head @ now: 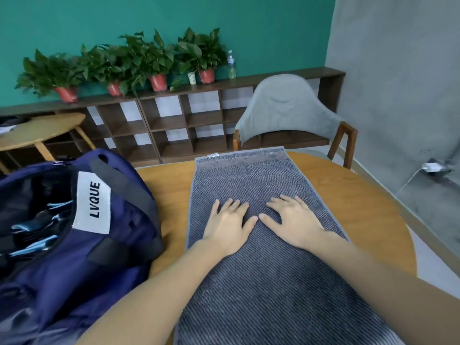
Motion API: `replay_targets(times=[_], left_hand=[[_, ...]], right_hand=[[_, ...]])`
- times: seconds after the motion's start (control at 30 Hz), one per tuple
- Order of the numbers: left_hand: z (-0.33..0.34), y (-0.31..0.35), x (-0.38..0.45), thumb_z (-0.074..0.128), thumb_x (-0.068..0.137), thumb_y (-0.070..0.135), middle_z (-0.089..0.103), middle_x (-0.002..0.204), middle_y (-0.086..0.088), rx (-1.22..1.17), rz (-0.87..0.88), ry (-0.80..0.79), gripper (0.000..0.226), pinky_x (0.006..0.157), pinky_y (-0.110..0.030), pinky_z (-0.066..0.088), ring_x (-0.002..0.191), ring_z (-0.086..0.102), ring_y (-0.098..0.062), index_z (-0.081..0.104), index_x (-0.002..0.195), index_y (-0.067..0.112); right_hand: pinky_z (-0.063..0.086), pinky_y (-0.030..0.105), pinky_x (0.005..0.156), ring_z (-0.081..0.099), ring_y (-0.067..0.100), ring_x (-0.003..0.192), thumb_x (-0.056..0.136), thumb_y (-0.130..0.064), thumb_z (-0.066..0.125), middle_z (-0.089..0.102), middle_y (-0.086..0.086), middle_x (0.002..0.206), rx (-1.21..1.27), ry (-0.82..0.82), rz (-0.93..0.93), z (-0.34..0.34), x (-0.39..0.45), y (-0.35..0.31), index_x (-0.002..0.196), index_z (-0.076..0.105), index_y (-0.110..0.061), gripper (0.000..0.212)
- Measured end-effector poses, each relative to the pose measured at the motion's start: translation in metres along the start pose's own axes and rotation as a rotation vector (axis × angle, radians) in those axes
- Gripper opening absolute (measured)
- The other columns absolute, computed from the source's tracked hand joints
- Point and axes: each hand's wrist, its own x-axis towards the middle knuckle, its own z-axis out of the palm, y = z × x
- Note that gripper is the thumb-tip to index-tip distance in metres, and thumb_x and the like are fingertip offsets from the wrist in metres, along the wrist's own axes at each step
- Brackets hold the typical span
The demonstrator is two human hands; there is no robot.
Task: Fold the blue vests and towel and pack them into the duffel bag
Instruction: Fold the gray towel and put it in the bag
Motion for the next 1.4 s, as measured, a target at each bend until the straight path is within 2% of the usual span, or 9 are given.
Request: replay_targets(times=[0.23, 0.43, 0.63, 0.83, 0.9, 1.07, 1.2, 1.3, 1.4], left_hand=[[-0.006, 0.032, -0.106, 0.032, 0.105, 0.056, 0.028, 0.164, 0.0, -0.127, 0.062, -0.031, 0.058, 0.126, -0.042, 0.006, 0.154, 0.016, -0.017, 0.037, 0.155, 0.027], [0.002, 0.048, -0.197, 0.04, 0.104, 0.053, 0.036, 0.161, 0.004, -0.22, 0.09, 0.088, 0.052, 0.126, -0.037, 0.008, 0.152, 0.021, -0.011, 0.048, 0.149, 0.029], [0.028, 0.055, -0.262, 0.047, 0.102, 0.05, 0.044, 0.156, 0.004, -0.274, 0.097, 0.277, 0.046, 0.125, -0.031, 0.007, 0.15, 0.027, -0.009, 0.056, 0.142, 0.029], [0.058, 0.059, -0.305, 0.06, 0.094, 0.036, 0.057, 0.134, -0.002, -0.388, -0.01, 0.707, 0.033, 0.108, -0.041, 0.041, 0.122, 0.051, -0.025, 0.072, 0.122, 0.025], [0.069, 0.061, -0.321, 0.07, 0.089, 0.03, 0.048, 0.123, 0.002, -0.44, -0.104, 0.809, 0.027, 0.1, -0.038, 0.042, 0.11, 0.047, -0.02, 0.075, 0.116, 0.028], [0.063, 0.061, -0.33, 0.084, 0.081, 0.021, 0.036, 0.119, 0.002, -0.766, -0.367, 0.657, 0.037, 0.09, 0.003, 0.023, 0.112, 0.037, -0.013, 0.069, 0.101, 0.048], [0.069, 0.053, -0.33, 0.087, 0.077, 0.025, 0.035, 0.123, 0.004, -0.755, -0.411, 0.6, 0.035, 0.101, -0.015, 0.031, 0.121, 0.041, -0.02, 0.07, 0.095, 0.05], [0.073, 0.051, -0.329, 0.086, 0.079, 0.024, 0.041, 0.128, 0.002, -0.891, -0.448, 0.568, 0.03, 0.104, -0.024, 0.035, 0.121, 0.044, -0.008, 0.074, 0.101, 0.041], [0.067, 0.049, -0.326, 0.083, 0.082, 0.016, 0.07, 0.104, 0.009, -1.037, -0.424, 0.56, 0.028, 0.083, -0.017, 0.046, 0.083, 0.057, 0.005, 0.074, 0.097, 0.038]], right_hand=[[0.017, 0.038, 0.123, 0.019, 0.016, 0.153, 0.101, -0.055, 0.044, 0.034, -0.004, 0.161, 0.032, 0.062, -0.045, -0.011, -0.103, -0.023, 0.147, 0.049, -0.024, 0.055], [0.036, 0.039, 0.114, 0.044, 0.015, 0.138, 0.098, -0.053, 0.051, 0.055, -0.005, 0.144, 0.089, 0.22, -0.069, 0.01, -0.198, -0.025, 0.131, 0.064, -0.025, 0.045], [0.042, 0.041, 0.11, 0.056, 0.021, 0.125, 0.095, -0.044, 0.054, 0.065, 0.0, 0.128, 0.221, 0.434, -0.107, 0.04, -0.264, -0.008, 0.116, 0.073, -0.016, 0.04], [0.031, 0.019, 0.106, 0.041, 0.019, 0.128, 0.089, -0.021, 0.074, 0.051, -0.001, 0.132, 0.423, 0.595, 0.068, 0.044, -0.307, 0.015, 0.106, 0.074, -0.026, 0.018], [0.029, 0.031, 0.11, 0.035, 0.023, 0.133, 0.087, -0.024, 0.077, 0.046, 0.002, 0.137, 0.484, 0.545, 0.144, 0.041, -0.313, 0.021, 0.102, 0.074, -0.032, 0.017], [0.031, 0.041, 0.114, 0.033, 0.018, 0.142, 0.081, -0.037, 0.083, 0.043, -0.003, 0.147, 0.654, 0.298, 0.198, 0.035, -0.315, 0.038, 0.101, 0.071, -0.045, 0.025], [0.028, 0.044, 0.118, 0.034, 0.02, 0.142, 0.076, -0.031, 0.087, 0.047, 0.002, 0.143, 0.699, 0.243, 0.187, 0.035, -0.307, 0.045, 0.098, 0.072, -0.046, 0.03], [0.039, 0.024, 0.1, 0.053, 0.012, 0.12, 0.075, -0.021, 0.088, 0.059, -0.001, 0.122, 0.737, 0.219, 0.169, 0.034, -0.306, 0.043, 0.091, 0.075, -0.039, 0.028], [0.038, 0.011, 0.083, 0.057, 0.002, 0.105, 0.076, -0.016, 0.086, 0.061, -0.004, 0.112, 0.738, 0.244, 0.166, 0.036, -0.309, 0.038, 0.091, 0.074, -0.031, 0.025]])
